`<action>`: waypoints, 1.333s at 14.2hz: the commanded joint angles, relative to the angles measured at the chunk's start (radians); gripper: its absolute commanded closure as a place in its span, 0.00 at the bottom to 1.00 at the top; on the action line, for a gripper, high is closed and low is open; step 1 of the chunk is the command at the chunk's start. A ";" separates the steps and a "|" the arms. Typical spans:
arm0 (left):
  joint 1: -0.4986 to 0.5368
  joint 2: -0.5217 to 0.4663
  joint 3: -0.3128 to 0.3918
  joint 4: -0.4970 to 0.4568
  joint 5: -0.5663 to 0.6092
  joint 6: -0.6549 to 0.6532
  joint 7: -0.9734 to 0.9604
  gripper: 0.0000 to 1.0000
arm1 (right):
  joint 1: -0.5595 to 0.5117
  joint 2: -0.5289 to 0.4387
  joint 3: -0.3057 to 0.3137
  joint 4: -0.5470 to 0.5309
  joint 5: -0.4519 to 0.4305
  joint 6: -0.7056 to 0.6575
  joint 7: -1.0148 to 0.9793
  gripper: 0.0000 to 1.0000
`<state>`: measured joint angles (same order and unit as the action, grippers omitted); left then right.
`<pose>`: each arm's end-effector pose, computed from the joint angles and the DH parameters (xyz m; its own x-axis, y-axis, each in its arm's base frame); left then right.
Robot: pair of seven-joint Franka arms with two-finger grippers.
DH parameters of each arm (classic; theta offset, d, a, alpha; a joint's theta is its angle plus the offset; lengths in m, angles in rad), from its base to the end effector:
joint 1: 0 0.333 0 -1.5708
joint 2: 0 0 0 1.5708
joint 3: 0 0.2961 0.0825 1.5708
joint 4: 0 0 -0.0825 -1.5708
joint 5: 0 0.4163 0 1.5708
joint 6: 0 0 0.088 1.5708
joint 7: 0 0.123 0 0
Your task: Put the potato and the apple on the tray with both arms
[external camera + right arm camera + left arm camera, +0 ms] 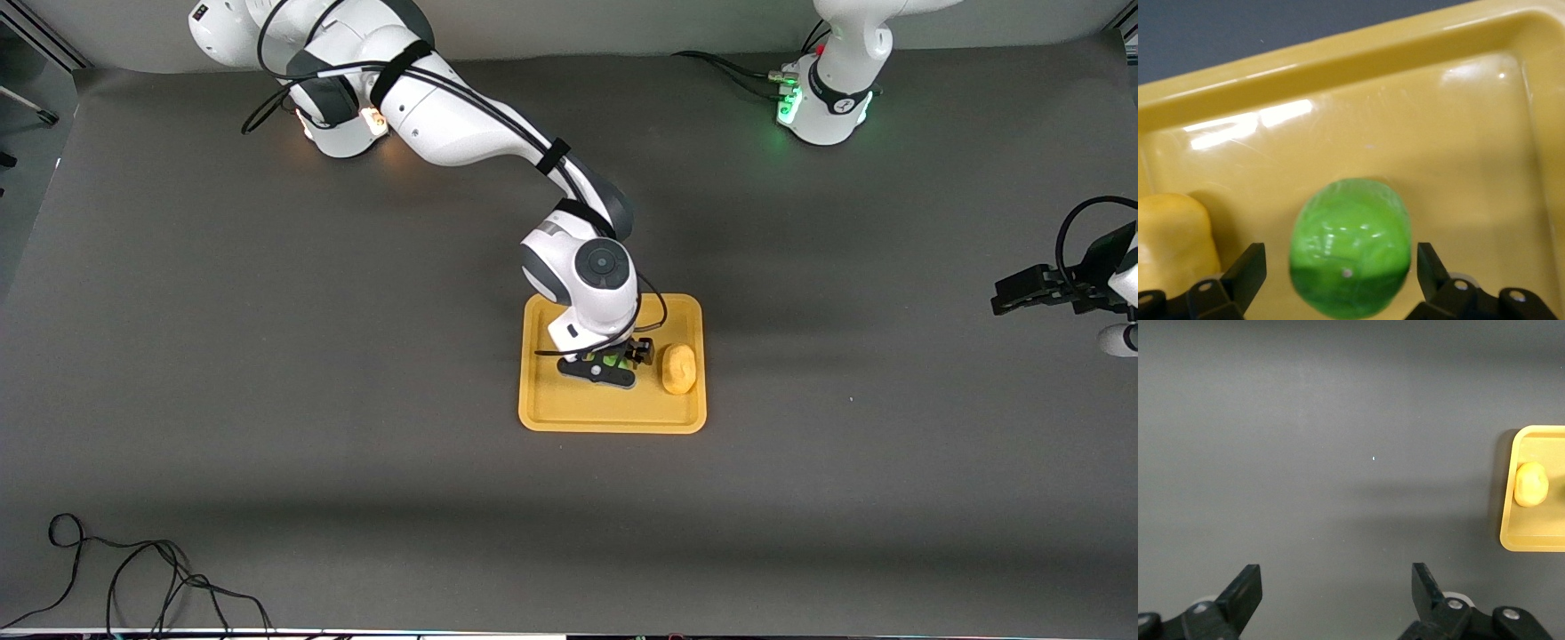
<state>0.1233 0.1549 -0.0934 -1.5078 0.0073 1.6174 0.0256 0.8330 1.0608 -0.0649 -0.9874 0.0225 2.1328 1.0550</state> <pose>0.6311 0.0233 0.5303 0.9990 0.0044 -0.0444 0.0048 -1.0000 0.0083 0.5654 0.5725 0.1733 0.9625 -0.2608 0.0742 -0.2570 -0.9647 -0.0566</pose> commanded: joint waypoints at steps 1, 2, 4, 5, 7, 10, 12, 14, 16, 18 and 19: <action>-0.001 0.003 0.000 0.024 0.003 -0.022 0.016 0.00 | 0.001 -0.102 -0.003 0.019 -0.012 -0.137 0.023 0.00; -0.001 0.003 0.000 0.026 0.003 -0.022 0.017 0.00 | 0.001 -0.160 -0.003 0.018 -0.012 -0.186 0.023 0.00; -0.001 0.003 0.000 0.024 0.003 -0.022 0.017 0.00 | -0.009 -0.272 -0.006 0.016 -0.012 -0.284 0.010 0.00; -0.001 0.002 0.000 0.026 0.002 -0.022 0.017 0.00 | -0.031 -0.322 -0.006 0.015 -0.013 -0.333 0.005 0.00; -0.005 0.002 0.000 0.035 0.003 -0.022 0.017 0.00 | -0.078 -0.424 -0.001 0.001 -0.016 -0.474 -0.106 0.00; -0.005 0.002 0.000 0.037 0.003 -0.024 0.017 0.00 | -0.140 -0.618 -0.027 -0.142 -0.019 -0.603 -0.277 0.00; -0.005 0.003 0.000 0.037 0.003 -0.024 0.017 0.00 | -0.150 -0.764 -0.085 -0.297 -0.018 -0.597 -0.409 0.00; -0.007 0.002 -0.003 0.037 0.003 -0.024 0.017 0.00 | -0.167 -0.875 -0.141 -0.400 -0.016 -0.600 -0.527 0.00; -0.008 0.000 -0.005 0.037 0.006 -0.024 0.016 0.00 | -0.311 -0.976 -0.107 -0.514 -0.013 -0.590 -0.633 0.00; -0.010 0.002 -0.006 0.037 0.006 -0.025 0.016 0.00 | -0.490 -1.033 -0.017 -0.566 -0.012 -0.594 -0.734 0.00; -0.013 0.002 -0.008 0.037 0.006 -0.027 0.016 0.00 | -0.558 -1.047 0.009 -0.576 -0.012 -0.597 -0.778 0.00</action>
<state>0.1210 0.1552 -0.1021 -1.4907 0.0077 1.6170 0.0288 0.4040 0.0960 -0.1329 -1.4595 0.0115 1.5095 0.3591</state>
